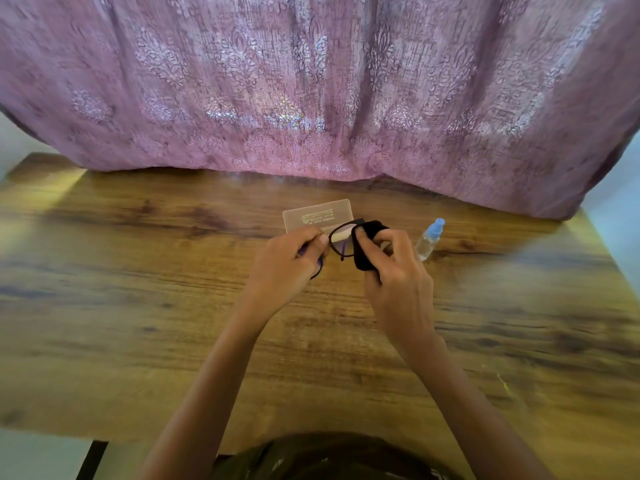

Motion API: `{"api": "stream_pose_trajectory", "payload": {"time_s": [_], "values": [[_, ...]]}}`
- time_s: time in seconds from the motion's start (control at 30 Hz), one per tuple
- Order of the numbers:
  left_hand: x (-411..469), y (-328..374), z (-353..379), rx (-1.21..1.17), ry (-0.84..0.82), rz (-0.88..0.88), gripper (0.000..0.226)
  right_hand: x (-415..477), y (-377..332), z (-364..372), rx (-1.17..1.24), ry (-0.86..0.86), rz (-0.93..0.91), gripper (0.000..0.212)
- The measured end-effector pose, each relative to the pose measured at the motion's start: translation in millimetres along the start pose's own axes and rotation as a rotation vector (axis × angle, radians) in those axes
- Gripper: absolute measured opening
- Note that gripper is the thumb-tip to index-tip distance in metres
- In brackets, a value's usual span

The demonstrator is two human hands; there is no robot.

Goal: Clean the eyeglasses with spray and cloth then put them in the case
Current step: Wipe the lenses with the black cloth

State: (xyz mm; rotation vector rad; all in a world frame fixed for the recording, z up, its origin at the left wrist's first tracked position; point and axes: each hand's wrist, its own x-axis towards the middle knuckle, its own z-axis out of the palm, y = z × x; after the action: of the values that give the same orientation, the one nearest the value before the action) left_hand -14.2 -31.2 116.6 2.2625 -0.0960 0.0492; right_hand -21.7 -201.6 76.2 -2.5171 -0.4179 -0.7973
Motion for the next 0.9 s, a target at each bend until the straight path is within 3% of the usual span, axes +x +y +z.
{"api": "stream_pose_trajectory", "payload": {"time_s": [0.27,0.6,0.9], "values": [[-0.3,1.4,3.0,0.012,-0.002,-0.002,0.029,-5.9,-14.7,1.0,0.062,-0.05,-0.124,0.034],[-4.8,6.5,2.5,0.009,0.023,0.042,0.027,7.2,0.2,-4.6,0.025,-0.004,0.006,0.041],[-3.5,7.1,4.9,0.022,0.011,0.072,0.027,-1.9,-10.3,-0.9,0.042,-0.067,-0.089,0.037]]}}
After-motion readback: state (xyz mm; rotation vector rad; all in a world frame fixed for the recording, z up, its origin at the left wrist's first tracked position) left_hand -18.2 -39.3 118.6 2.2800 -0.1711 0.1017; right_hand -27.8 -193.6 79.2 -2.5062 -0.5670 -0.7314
